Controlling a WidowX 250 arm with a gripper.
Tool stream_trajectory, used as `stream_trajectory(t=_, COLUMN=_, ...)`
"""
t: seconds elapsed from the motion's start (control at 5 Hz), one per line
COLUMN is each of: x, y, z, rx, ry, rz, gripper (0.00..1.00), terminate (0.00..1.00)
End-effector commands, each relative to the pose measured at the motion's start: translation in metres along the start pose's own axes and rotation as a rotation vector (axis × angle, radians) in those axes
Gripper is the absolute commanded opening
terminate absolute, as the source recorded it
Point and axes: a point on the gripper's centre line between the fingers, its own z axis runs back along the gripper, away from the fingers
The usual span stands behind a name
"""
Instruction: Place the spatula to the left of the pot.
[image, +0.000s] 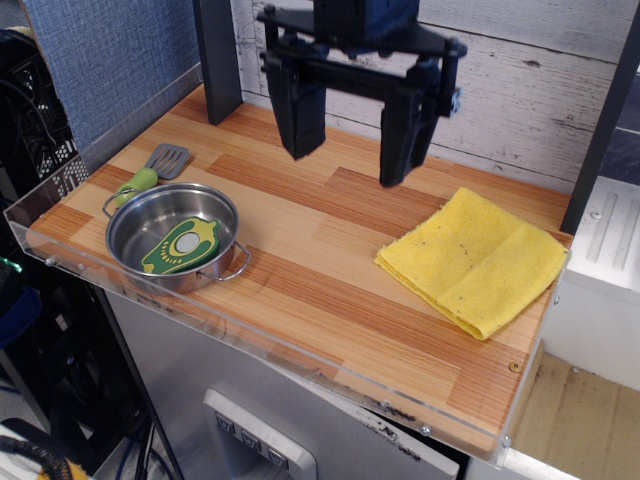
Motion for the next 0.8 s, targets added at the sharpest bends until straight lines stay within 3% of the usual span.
stream_trajectory(t=0.0, x=-0.006, y=0.036, z=0.004, rx=0.061, ry=-0.042, rz=0.056, gripper=1.00, terminate=0.00)
stream_trajectory(t=0.2, x=-0.022, y=0.084, z=0.000, rx=0.128, ry=-0.036, rz=0.163, gripper=1.00, terminate=0.00)
stream_trajectory(t=0.6, x=-0.045, y=0.183, z=-0.029, rx=0.081, ry=-0.039, rz=0.292, gripper=1.00, terminate=0.00)
